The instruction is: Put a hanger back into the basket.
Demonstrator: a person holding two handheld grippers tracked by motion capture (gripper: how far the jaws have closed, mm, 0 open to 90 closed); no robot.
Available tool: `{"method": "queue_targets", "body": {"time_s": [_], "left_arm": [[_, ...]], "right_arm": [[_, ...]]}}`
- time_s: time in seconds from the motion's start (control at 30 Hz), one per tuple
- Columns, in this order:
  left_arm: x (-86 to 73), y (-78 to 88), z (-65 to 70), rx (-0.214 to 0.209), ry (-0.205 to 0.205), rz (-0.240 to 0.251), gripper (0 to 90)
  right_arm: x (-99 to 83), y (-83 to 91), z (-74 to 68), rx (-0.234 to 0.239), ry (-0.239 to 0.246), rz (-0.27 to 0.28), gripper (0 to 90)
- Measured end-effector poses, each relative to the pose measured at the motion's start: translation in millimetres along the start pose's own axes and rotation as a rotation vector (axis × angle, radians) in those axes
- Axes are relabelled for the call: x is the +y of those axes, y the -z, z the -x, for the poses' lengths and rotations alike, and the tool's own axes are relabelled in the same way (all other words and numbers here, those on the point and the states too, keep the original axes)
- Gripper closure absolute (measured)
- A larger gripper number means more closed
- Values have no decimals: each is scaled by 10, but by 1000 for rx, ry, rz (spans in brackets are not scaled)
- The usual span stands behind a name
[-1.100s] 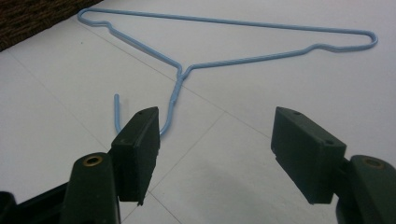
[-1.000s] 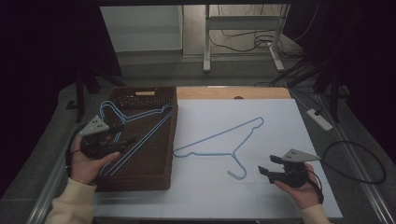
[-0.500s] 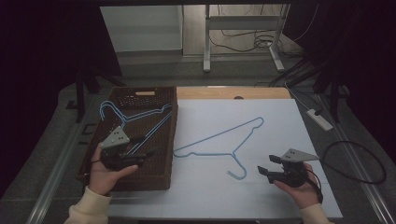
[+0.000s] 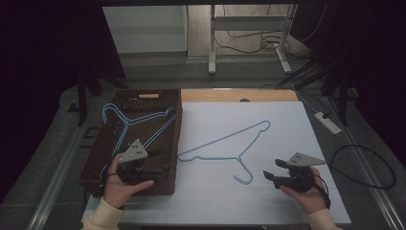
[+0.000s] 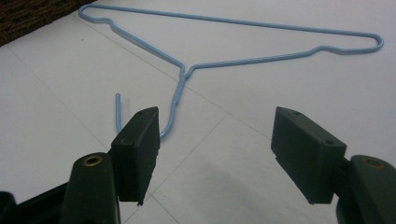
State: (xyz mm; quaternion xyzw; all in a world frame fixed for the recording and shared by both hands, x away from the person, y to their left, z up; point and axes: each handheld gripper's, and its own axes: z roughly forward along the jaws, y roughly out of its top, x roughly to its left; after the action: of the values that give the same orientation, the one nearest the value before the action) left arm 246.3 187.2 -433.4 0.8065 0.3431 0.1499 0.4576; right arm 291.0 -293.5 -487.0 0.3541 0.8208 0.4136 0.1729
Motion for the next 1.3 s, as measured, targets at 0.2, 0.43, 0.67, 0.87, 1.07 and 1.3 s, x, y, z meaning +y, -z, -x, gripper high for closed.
{"method": "queue_targets", "body": {"time_s": [0.2, 0.43, 0.67, 0.87, 1.07, 1.3], "left_arm": [[-24, -30, 16, -4, 5, 1, 336], [-46, -42, 38, -6, 5, 0, 331], [-45, -36, 47, -7, 0, 3, 326], [-48, -40, 64, -13, -4, 3, 324], [-54, -70, 76, -21, -9, -7, 324], [-54, -81, 92, -27, -18, -12, 324]], "right_arm": [[-3, 2, -13, 2, 3, -5, 344], [-9, 8, -17, 5, 2, -11, 348], [-2, 0, -21, -7, 2, -22, 355], [38, -16, -68, -21, 13, -46, 380], [187, -143, -188, 29, 27, -91, 505], [359, -444, -321, 87, 73, -255, 818]]}}
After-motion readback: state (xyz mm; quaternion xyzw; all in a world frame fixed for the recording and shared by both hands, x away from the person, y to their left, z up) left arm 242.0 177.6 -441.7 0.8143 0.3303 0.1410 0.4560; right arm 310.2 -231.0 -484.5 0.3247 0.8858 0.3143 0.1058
